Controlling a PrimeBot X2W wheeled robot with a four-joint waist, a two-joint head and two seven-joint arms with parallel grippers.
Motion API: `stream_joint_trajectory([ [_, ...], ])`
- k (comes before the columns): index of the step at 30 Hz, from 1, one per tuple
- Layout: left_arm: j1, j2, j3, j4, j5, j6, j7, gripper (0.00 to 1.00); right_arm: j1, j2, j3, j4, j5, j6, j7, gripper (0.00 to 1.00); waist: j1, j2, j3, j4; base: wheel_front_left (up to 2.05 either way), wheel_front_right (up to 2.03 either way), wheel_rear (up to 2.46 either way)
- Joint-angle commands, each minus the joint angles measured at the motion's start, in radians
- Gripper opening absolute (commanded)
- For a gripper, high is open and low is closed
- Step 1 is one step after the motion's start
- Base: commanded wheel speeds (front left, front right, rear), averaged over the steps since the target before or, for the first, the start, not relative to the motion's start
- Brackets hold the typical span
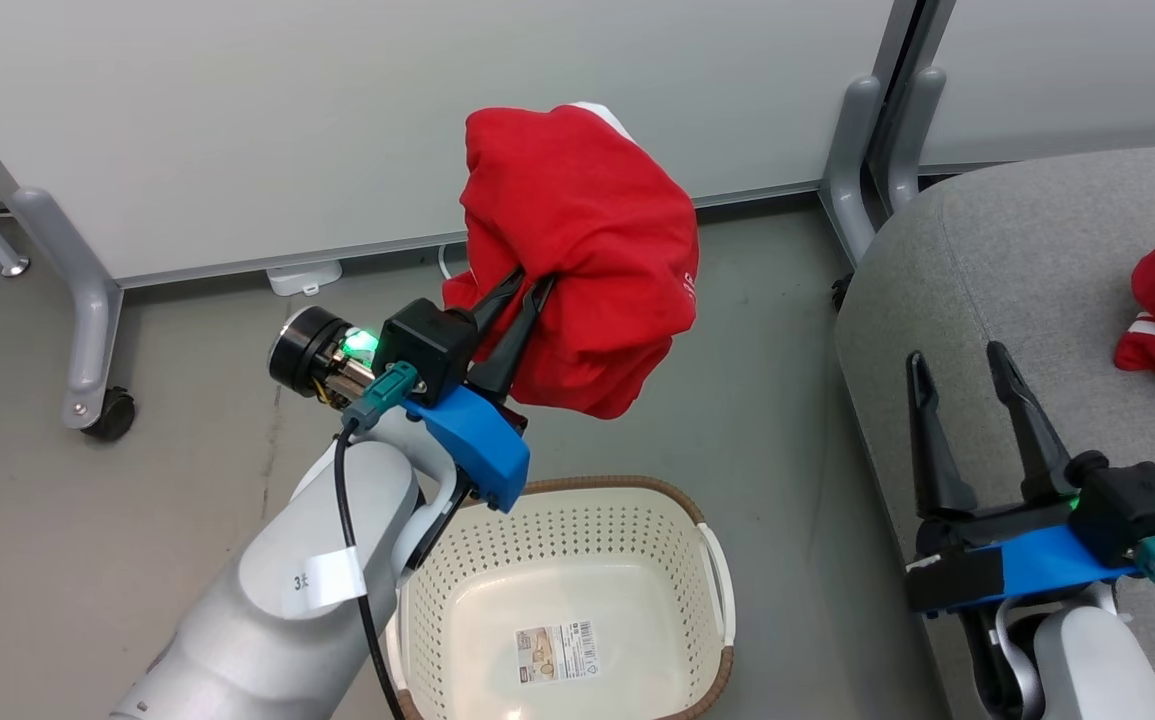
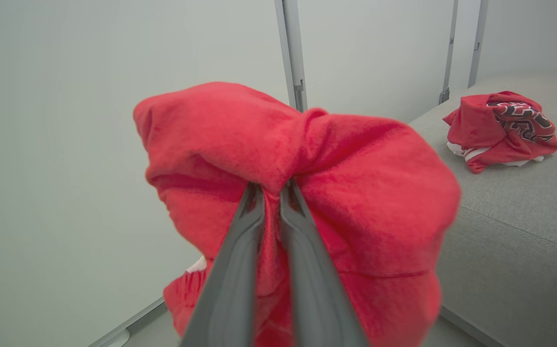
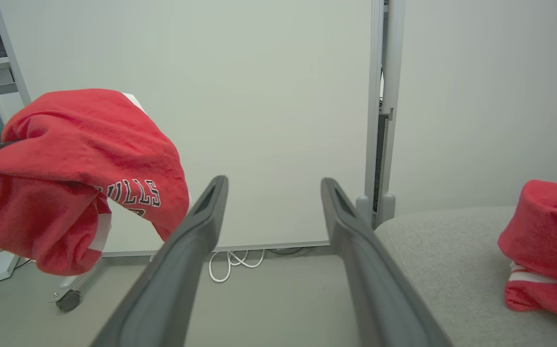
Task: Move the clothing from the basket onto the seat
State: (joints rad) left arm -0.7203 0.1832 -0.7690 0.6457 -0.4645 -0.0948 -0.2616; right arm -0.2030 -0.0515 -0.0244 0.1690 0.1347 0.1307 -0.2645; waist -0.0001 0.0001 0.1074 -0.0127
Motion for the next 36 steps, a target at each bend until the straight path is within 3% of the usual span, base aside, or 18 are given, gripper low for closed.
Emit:
stream_joint_trajectory([
  [1,0.004,-0.001,0.009,-0.008,0.010,-0.003,-0.005,0.00,0.012,0.002,0.020,0.005,0.003,0.000,0.000,1.00,0.0001,-0.0001,0.003,0.002,0.00,0.00,0.00],
  [20,-0.026,-0.047,0.017,-0.056,0.062,-0.009,-0.005,0.00,-0.080,0.001,0.303,0.101,0.020,0.000,0.000,1.00,0.0001,-0.0001,0.043,0.034,0.00,0.00,0.00],
  [36,0.004,-0.098,-0.041,-0.090,0.088,-0.022,-0.005,0.00,-0.184,-0.003,0.336,0.204,0.003,0.000,0.000,1.00,0.0001,-0.0001,0.059,0.080,0.00,0.00,0.00],
])
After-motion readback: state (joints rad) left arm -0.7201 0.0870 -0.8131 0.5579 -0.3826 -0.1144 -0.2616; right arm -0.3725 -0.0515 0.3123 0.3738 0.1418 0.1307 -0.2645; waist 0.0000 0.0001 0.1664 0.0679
